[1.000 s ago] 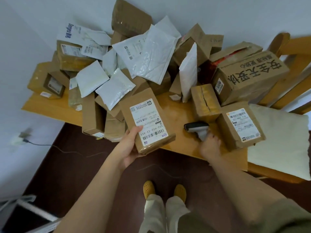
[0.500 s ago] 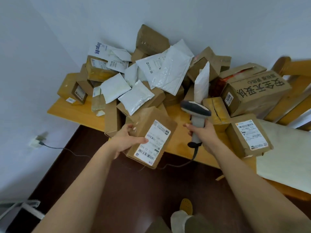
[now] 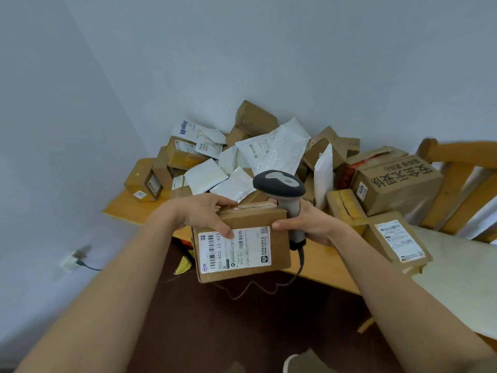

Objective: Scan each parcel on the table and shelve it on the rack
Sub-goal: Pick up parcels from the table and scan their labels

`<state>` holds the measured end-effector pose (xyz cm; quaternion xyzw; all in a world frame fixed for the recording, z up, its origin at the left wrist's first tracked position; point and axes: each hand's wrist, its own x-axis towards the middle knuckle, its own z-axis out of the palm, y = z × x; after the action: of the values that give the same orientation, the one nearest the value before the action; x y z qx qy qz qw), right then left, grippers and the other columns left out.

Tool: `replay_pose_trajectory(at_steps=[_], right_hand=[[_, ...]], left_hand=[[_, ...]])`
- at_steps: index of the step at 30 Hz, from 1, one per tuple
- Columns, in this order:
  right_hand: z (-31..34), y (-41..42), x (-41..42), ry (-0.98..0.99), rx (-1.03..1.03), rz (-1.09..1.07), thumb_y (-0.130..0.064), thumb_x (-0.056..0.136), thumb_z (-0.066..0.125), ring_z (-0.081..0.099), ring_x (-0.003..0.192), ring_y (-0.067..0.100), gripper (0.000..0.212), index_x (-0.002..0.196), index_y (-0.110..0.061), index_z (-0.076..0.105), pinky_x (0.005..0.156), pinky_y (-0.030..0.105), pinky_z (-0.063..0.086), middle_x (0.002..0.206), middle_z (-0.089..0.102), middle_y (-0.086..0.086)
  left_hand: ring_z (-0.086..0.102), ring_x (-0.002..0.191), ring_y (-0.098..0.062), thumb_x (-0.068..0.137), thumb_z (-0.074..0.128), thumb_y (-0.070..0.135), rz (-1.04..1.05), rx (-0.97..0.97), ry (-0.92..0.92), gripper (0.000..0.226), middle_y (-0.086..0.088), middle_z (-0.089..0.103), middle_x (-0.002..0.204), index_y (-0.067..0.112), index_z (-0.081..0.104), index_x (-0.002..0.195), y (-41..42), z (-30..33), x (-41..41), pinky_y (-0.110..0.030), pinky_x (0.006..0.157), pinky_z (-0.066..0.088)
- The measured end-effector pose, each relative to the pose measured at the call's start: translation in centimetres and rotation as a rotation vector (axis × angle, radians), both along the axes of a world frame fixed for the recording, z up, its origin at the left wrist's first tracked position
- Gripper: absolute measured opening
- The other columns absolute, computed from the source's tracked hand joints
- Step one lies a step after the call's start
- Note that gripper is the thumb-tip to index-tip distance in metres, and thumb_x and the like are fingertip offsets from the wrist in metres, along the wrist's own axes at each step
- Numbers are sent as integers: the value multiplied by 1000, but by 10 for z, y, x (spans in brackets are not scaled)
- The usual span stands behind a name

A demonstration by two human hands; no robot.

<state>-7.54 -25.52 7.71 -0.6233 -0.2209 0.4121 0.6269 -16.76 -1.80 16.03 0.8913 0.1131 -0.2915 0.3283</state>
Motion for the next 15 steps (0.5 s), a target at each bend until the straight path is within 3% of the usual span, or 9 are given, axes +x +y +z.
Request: replay_pose_trajectory(at_steps=[2, 4, 6, 7, 8, 10, 12, 15], right_hand=[[8, -5, -4, 2, 32, -25, -10, 69, 83, 65, 114, 24, 70, 132, -12, 53, 90, 34, 55, 119, 70, 10], [15, -7, -8, 8, 96, -137, -10, 71, 79, 68, 108, 23, 58, 125, -13, 58, 86, 32, 57, 113, 73, 8], [17, -5, -9, 44, 201, -311, -12, 71, 78, 68, 108, 26, 54, 123, -12, 61, 85, 35, 58, 112, 73, 10], [17, -3, -9, 79, 260, -399, -13, 72, 78, 67, 109, 27, 57, 125, -11, 60, 87, 38, 58, 115, 72, 12], [16, -1, -9, 135, 324, -479, -14, 73, 79, 67, 110, 28, 60, 128, -9, 59, 89, 42, 57, 118, 70, 14], [17, 4, -7, 258, 425, -590, -16, 73, 80, 66, 113, 30, 66, 134, -6, 56, 95, 48, 55, 122, 68, 16], [18, 11, -6, 320, 478, -629, -20, 73, 81, 64, 116, 29, 68, 135, -8, 56, 99, 51, 51, 124, 68, 15], [20, 22, -4, 370, 497, -629, -25, 70, 86, 64, 117, 28, 76, 137, -11, 53, 102, 54, 48, 125, 67, 14]], left_hand=[[57, 114, -8, 74, 85, 26, 23, -40, -20, 77, 12, 59, 121, 33, 48, 140, 2, 5, -2, -28, 96, 45], [50, 126, -12, 71, 88, 25, 162, -131, -170, 78, 7, 51, 137, 35, 49, 138, -1, 11, -3, -30, 101, 43], [53, 113, -6, 69, 89, 27, 443, -205, -447, 92, 6, 44, 138, 27, 40, 147, -5, 15, -5, -24, 88, 48], [53, 114, -7, 66, 91, 32, 595, -230, -555, 104, 4, 42, 141, 24, 32, 151, -6, 12, -6, -27, 88, 50], [50, 125, -15, 62, 92, 38, 717, -287, -592, 117, 0, 39, 148, 22, 23, 154, -8, 8, -7, -36, 97, 49], [41, 136, -28, 63, 90, 39, 846, -503, -464, 124, -7, 38, 153, 20, 11, 157, -21, -5, -13, -49, 109, 39], [51, 128, -28, 68, 84, 35, 829, -739, -273, 115, -8, 52, 142, 17, 13, 157, -39, -23, -18, -49, 102, 41], [51, 130, -28, 63, 89, 32, 841, -1048, -230, 121, -7, 58, 138, 25, 14, 157, -55, -45, -18, -52, 106, 35]])
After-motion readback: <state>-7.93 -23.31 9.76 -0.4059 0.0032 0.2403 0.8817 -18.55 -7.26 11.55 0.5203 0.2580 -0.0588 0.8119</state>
